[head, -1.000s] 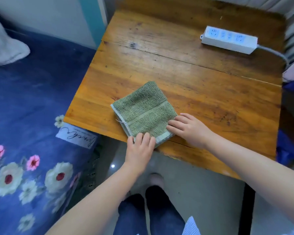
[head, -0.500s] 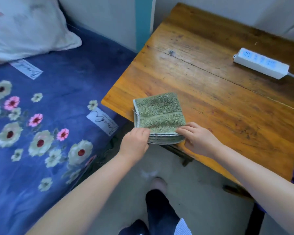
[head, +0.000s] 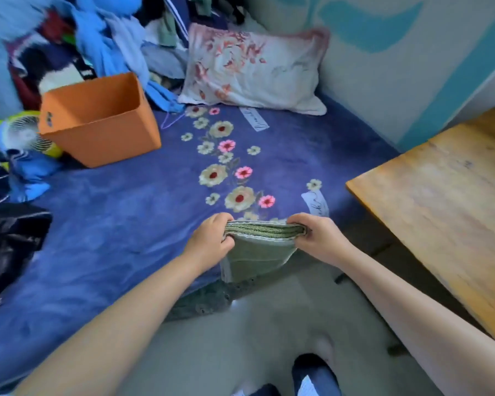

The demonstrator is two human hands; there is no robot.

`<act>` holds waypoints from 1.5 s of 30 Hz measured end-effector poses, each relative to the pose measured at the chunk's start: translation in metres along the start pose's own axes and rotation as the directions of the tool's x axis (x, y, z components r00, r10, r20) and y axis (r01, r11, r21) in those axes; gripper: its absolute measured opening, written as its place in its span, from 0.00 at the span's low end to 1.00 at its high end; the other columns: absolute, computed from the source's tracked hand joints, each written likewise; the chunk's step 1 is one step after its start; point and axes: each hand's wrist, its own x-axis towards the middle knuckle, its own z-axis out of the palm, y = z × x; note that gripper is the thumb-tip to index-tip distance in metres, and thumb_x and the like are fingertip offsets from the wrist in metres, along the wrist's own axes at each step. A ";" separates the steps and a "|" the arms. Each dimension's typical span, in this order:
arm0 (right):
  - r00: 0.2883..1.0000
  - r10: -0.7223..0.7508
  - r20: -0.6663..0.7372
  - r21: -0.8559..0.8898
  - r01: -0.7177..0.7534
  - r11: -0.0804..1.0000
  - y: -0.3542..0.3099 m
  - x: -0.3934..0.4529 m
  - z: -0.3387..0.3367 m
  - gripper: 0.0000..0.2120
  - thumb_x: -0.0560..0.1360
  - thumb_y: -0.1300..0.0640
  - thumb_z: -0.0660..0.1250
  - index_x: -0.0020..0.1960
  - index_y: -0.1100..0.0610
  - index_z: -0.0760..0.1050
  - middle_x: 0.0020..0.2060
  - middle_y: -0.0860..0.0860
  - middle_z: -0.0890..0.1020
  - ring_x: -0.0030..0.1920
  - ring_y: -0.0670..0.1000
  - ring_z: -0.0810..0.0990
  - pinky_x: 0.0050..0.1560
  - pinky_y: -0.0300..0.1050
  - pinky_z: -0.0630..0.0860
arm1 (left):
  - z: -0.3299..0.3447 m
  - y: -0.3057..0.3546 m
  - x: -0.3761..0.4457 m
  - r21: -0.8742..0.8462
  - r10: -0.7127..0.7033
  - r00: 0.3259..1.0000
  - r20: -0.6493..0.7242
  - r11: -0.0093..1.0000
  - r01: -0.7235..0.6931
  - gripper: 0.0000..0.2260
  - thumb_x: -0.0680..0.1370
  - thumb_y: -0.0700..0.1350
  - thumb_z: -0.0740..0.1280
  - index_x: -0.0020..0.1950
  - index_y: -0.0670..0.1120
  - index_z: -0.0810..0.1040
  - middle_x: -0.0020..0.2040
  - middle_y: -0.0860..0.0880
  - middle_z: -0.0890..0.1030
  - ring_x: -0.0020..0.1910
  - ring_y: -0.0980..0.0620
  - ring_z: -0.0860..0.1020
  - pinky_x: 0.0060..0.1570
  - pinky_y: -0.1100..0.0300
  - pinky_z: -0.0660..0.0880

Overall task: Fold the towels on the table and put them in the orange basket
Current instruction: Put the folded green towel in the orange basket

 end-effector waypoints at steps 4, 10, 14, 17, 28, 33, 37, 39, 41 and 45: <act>0.988 -0.125 0.088 -0.012 0.127 0.992 -0.072 0.029 0.042 0.20 0.66 0.72 0.65 0.57 0.64 0.76 0.51 0.58 0.81 0.49 0.53 0.77 0.42 0.30 0.63 | -0.064 -0.053 -0.039 -0.059 -0.129 0.985 -0.112 0.991 0.123 0.12 0.72 0.35 0.61 0.55 0.40 0.72 0.55 0.43 0.75 0.54 0.44 0.72 0.41 0.62 0.60; 0.928 -0.359 0.103 -0.083 0.367 0.926 -0.166 0.085 0.089 0.23 0.66 0.71 0.69 0.60 0.68 0.71 0.57 0.62 0.76 0.60 0.60 0.72 0.54 0.38 0.62 | -0.145 -0.106 -0.070 -0.110 -0.263 0.911 -0.317 0.964 0.240 0.12 0.72 0.35 0.62 0.55 0.40 0.73 0.51 0.43 0.76 0.51 0.44 0.73 0.40 0.61 0.60; 0.923 -0.383 0.045 -0.093 0.386 0.918 -0.217 0.128 0.107 0.19 0.68 0.70 0.69 0.58 0.66 0.73 0.55 0.62 0.77 0.57 0.60 0.73 0.52 0.41 0.64 | -0.193 -0.134 -0.064 -0.112 -0.263 0.881 -0.394 0.965 0.238 0.11 0.70 0.33 0.63 0.52 0.38 0.74 0.48 0.43 0.76 0.47 0.46 0.72 0.35 0.63 0.58; 0.904 -0.425 0.045 -0.098 0.427 0.899 -0.249 0.173 0.116 0.18 0.67 0.70 0.69 0.57 0.66 0.74 0.53 0.62 0.78 0.56 0.60 0.74 0.48 0.39 0.63 | -0.225 -0.162 -0.043 -0.101 -0.267 0.859 -0.437 0.963 0.248 0.13 0.69 0.32 0.65 0.53 0.38 0.75 0.50 0.42 0.76 0.50 0.46 0.73 0.38 0.63 0.60; 0.880 -0.468 0.076 -0.085 0.474 0.876 -0.322 0.405 0.143 0.17 0.67 0.68 0.68 0.56 0.62 0.75 0.52 0.56 0.79 0.55 0.57 0.75 0.46 0.39 0.65 | -0.339 -0.281 0.123 -0.158 -0.314 0.832 -0.458 0.949 0.271 0.13 0.72 0.36 0.70 0.55 0.42 0.77 0.52 0.45 0.79 0.51 0.49 0.76 0.40 0.70 0.63; 0.873 -0.485 0.043 -0.082 0.487 0.869 -0.346 0.504 0.156 0.16 0.67 0.69 0.68 0.55 0.64 0.75 0.49 0.58 0.79 0.50 0.57 0.76 0.43 0.36 0.63 | -0.383 -0.331 0.204 -0.133 -0.282 0.828 -0.484 0.959 0.249 0.14 0.71 0.35 0.70 0.55 0.41 0.77 0.51 0.45 0.80 0.52 0.47 0.76 0.42 0.67 0.65; 0.863 -0.505 -0.015 -0.117 0.500 0.858 -0.359 0.577 0.171 0.18 0.66 0.71 0.68 0.56 0.65 0.75 0.50 0.60 0.79 0.51 0.59 0.76 0.43 0.33 0.62 | -0.408 -0.373 0.265 -0.102 -0.279 0.812 -0.512 0.959 0.265 0.14 0.71 0.37 0.70 0.55 0.43 0.78 0.50 0.45 0.80 0.51 0.47 0.77 0.41 0.66 0.63; 0.866 -0.499 -0.032 -0.112 0.493 0.863 -0.362 0.608 0.181 0.18 0.66 0.72 0.67 0.56 0.65 0.75 0.50 0.61 0.79 0.51 0.59 0.76 0.43 0.35 0.63 | -0.415 -0.394 0.292 -0.130 -0.306 0.803 -0.512 0.951 0.280 0.16 0.71 0.38 0.70 0.58 0.43 0.76 0.53 0.44 0.79 0.53 0.47 0.76 0.43 0.68 0.63; 0.874 -0.484 -0.051 -0.100 0.478 0.873 -0.363 0.633 0.193 0.18 0.66 0.73 0.65 0.55 0.65 0.75 0.50 0.61 0.78 0.51 0.59 0.76 0.46 0.40 0.66 | -0.420 -0.413 0.317 -0.188 -0.331 0.804 -0.494 0.943 0.273 0.19 0.72 0.37 0.70 0.61 0.42 0.74 0.57 0.43 0.78 0.56 0.47 0.76 0.46 0.68 0.64; 0.904 -0.422 -0.060 -0.068 0.418 0.906 -0.351 0.687 0.226 0.18 0.66 0.74 0.65 0.54 0.65 0.76 0.50 0.61 0.79 0.51 0.60 0.76 0.43 0.34 0.62 | -0.416 -0.462 0.369 -0.441 -0.453 0.787 -0.418 0.859 0.260 0.23 0.72 0.37 0.70 0.66 0.43 0.70 0.61 0.44 0.74 0.54 0.57 0.69 0.42 0.76 0.62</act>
